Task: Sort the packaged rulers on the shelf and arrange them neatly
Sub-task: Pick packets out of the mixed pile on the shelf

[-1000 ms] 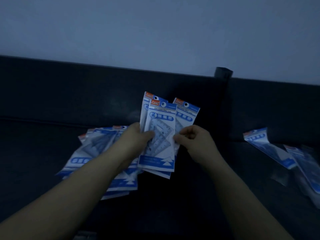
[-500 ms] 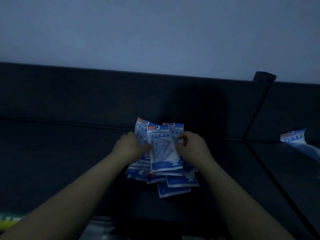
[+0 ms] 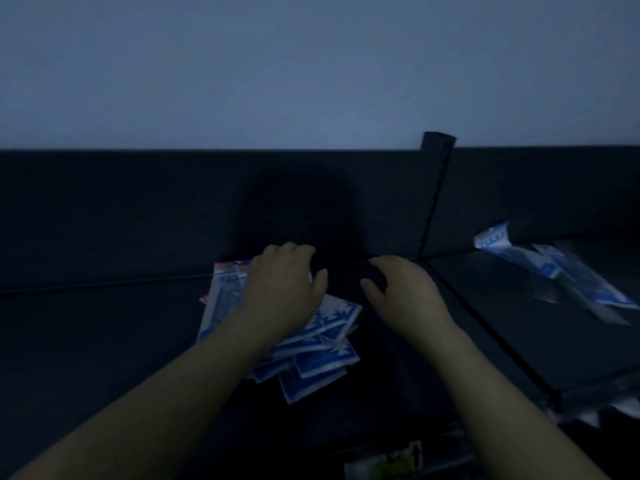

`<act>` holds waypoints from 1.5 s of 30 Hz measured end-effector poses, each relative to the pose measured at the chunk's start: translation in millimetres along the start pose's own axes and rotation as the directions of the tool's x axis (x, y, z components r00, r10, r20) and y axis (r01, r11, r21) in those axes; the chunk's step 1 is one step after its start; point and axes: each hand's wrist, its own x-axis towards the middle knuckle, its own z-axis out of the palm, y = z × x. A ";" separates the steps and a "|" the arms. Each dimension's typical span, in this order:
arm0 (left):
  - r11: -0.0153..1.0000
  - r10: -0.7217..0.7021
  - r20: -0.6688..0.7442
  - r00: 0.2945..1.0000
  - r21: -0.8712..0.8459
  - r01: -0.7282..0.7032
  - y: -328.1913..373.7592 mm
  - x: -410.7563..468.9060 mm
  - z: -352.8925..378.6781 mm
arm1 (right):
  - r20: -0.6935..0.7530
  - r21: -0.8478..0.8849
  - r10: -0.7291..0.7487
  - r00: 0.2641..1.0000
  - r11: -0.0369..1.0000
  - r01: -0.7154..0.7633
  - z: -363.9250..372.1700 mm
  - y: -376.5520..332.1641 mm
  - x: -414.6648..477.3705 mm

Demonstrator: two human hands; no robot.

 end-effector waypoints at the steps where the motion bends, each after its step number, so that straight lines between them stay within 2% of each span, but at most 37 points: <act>1: 1.000 0.031 -0.001 1.000 0.000 -0.031 9.3 3.9 3.0 | -0.028 -0.011 0.007 1.000 1.000 -0.007 -4.2 8.5 -2.1; 4: 0.994 0.103 0.006 0.995 -0.036 -0.103 37.8 17.2 14.7 | -0.103 -0.061 0.031 0.994 0.997 -0.037 -18.3 38.6 -6.5; 9: 0.970 0.214 0.046 0.976 -0.127 -0.207 92.3 45.5 43.3 | -0.117 -0.172 0.140 0.983 0.972 -0.159 -40.7 105.2 -9.6; 14: 0.950 0.254 0.126 0.959 -0.218 -0.223 152.8 75.4 79.7 | -0.110 -0.183 0.280 0.954 0.937 -0.296 -62.4 181.5 -10.8; 18: 0.934 0.277 0.200 0.940 -0.286 -0.215 201.1 103.8 118.0 | -0.085 -0.158 0.436 0.896 0.882 -0.445 -78.4 249.5 -8.6; 21: 0.915 0.288 0.228 0.930 -0.352 -0.197 233.8 124.6 149.9 | -0.075 -0.152 0.493 0.867 0.854 -0.498 -86.8 293.7 -8.6; 26: 0.878 0.405 0.237 0.883 -0.372 -0.303 281.0 158.9 200.0 | -0.002 -0.110 0.587 0.809 0.804 -0.584 -95.9 341.6 -5.6; 29: 0.887 0.441 0.287 0.850 -0.280 -0.366 303.7 177.7 221.8 | 0.045 -0.081 0.597 0.801 0.801 -0.593 -96.1 354.5 -7.2; 34: 0.874 0.485 0.366 0.794 -0.242 -0.423 319.2 189.8 240.2 | 0.051 0.003 0.530 0.847 0.848 -0.531 -98.3 353.8 -16.7; 39: 0.845 0.525 0.229 0.820 -0.025 -0.534 314.5 176.1 230.9 | -0.019 0.061 0.538 0.843 0.842 -0.536 -102.5 356.6 -20.7; 41: 0.848 0.524 0.192 0.830 -0.026 -0.529 312.8 170.8 221.0 | -0.061 0.054 0.552 0.832 0.834 -0.549 -102.0 359.4 -18.5; 43: 0.887 0.462 0.201 0.864 -0.132 -0.443 310.7 172.5 212.0 | -0.089 0.084 0.574 0.814 0.818 -0.568 -99.1 362.6 -16.1; 45: 0.921 0.383 0.338 0.860 -0.214 -0.326 306.2 180.6 209.6 | -0.123 0.114 0.605 0.786 0.796 -0.595 -95.2 367.1 -15.9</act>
